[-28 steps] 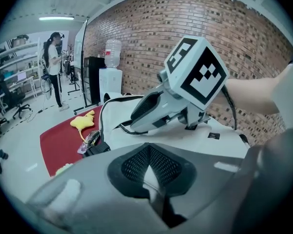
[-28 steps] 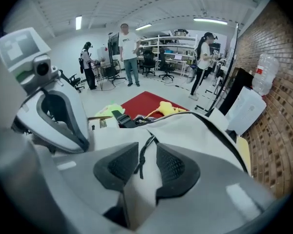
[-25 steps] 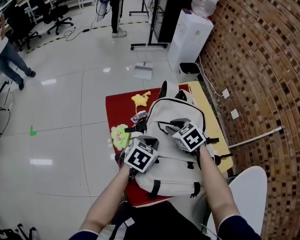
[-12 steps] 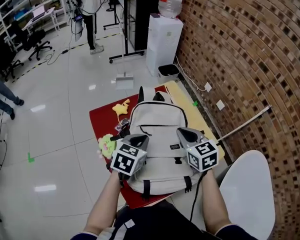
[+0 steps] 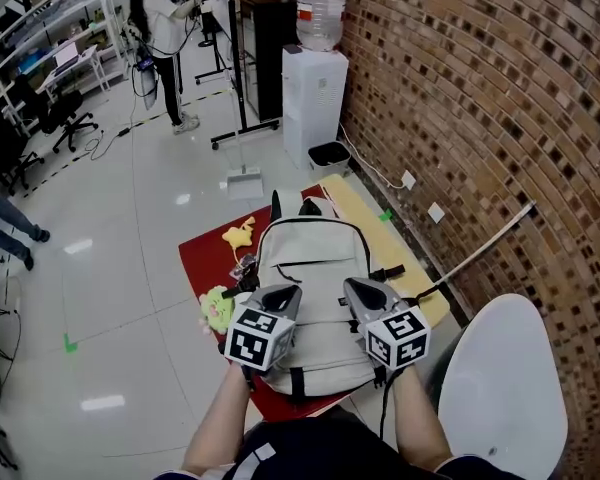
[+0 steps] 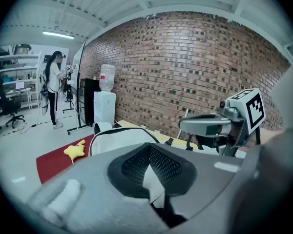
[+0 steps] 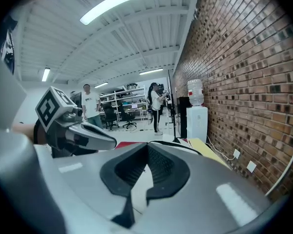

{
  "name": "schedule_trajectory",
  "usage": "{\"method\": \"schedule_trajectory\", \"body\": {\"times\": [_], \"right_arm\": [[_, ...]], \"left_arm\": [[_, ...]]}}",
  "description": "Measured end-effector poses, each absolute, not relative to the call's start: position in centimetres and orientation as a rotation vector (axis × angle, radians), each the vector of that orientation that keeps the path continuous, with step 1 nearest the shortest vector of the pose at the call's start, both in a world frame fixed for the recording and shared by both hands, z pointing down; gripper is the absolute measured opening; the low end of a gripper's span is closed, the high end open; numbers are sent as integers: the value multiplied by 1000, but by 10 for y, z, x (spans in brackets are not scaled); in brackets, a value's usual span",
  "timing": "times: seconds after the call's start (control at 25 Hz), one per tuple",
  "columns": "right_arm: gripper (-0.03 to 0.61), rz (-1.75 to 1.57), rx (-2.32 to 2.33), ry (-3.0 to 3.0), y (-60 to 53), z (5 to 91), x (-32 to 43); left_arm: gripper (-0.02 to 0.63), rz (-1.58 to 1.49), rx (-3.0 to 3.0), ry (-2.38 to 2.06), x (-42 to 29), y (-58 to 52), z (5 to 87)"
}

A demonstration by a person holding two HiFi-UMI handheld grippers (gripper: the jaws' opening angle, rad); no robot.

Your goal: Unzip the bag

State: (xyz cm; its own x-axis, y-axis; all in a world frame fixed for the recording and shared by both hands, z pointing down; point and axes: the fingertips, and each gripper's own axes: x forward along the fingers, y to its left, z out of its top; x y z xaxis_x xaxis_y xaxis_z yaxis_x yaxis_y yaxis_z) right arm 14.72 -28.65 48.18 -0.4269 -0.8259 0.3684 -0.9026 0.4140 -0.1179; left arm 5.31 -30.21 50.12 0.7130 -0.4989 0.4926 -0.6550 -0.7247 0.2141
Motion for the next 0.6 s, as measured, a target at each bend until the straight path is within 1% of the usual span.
{"method": "schedule_trajectory", "body": {"times": [0.6], "right_arm": [[6, 379, 1434, -2453, -294, 470, 120]], "left_arm": [[5, 484, 2538, -899, 48, -300, 486]]}}
